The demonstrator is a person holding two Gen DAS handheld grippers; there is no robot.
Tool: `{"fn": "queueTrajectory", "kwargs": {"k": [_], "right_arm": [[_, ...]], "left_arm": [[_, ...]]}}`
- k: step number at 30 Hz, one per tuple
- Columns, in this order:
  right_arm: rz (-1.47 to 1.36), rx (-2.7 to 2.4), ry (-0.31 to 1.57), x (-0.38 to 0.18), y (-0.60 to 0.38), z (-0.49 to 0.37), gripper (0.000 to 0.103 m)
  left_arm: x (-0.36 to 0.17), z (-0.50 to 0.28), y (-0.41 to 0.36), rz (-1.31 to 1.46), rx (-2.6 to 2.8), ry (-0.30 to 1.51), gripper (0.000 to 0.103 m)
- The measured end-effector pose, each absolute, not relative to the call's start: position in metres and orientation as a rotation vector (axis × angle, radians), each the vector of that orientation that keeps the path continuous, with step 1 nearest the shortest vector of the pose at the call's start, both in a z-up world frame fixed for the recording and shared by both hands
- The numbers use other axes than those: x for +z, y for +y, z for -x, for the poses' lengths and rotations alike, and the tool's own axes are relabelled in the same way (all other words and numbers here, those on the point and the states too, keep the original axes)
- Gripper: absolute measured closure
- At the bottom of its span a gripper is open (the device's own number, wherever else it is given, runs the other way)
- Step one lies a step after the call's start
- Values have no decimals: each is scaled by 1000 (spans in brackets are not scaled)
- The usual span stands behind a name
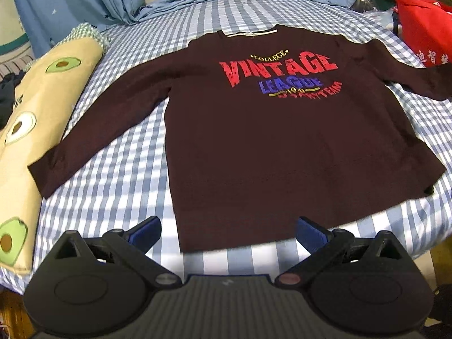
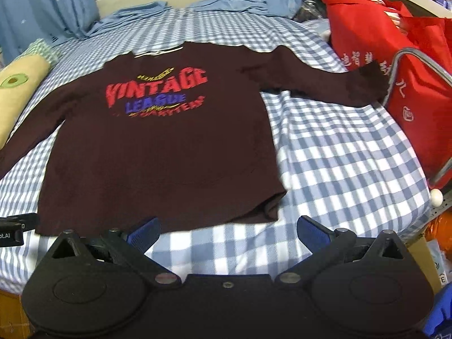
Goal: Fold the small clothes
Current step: 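Reach the right gripper to the sleeve cuff by the red bag and grasp it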
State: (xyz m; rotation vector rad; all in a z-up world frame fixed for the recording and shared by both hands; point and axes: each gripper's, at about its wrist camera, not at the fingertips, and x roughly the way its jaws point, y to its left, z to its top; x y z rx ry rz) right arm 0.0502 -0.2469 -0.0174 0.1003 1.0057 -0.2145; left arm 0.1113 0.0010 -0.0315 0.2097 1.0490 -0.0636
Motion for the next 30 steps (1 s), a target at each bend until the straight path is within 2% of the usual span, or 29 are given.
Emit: {"fn": "queueTrajectory", "kwargs": {"k": [13, 21, 30], "right_arm": [[-197, -262, 1008, -31, -337, -140, 0], [-317, -395, 806, -47, -433, -175, 0], [-317, -525, 754, -76, -528, -220, 0]], "left_arm": [[-33, -217, -66, -174, -8, 1088, 1], [-42, -264, -120, -146, 16, 1177, 1], [-41, -298, -160, -171, 42, 1243, 1]]}}
